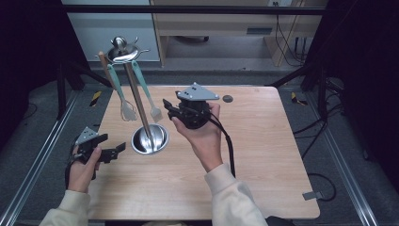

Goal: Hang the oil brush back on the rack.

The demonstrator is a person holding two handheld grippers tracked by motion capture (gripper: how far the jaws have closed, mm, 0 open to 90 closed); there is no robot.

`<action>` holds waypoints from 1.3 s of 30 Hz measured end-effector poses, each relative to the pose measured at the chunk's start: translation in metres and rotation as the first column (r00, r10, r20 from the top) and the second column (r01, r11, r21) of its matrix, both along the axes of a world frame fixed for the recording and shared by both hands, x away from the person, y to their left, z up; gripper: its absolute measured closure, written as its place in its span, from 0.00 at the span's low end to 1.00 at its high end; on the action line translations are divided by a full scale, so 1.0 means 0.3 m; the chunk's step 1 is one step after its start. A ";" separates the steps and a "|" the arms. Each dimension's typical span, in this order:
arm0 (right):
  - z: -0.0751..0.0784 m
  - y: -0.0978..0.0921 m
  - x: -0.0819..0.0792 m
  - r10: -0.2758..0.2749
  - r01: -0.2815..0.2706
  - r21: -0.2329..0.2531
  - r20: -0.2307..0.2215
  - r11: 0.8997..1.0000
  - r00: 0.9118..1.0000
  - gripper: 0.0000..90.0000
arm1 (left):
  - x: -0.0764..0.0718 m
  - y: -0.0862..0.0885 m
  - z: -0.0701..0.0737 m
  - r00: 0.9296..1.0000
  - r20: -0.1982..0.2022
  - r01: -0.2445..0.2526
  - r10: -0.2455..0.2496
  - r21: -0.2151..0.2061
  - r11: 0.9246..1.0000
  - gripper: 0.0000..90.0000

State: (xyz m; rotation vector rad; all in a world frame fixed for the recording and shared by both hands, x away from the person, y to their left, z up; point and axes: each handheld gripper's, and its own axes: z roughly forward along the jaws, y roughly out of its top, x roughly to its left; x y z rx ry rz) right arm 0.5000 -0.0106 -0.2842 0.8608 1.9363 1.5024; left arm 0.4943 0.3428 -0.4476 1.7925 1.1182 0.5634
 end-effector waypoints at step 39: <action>-0.474 -0.564 -0.023 -0.394 0.386 -0.083 -0.161 0.919 0.905 0.12 | -0.017 0.031 -0.031 0.998 0.034 -0.059 0.057 0.072 0.996 0.07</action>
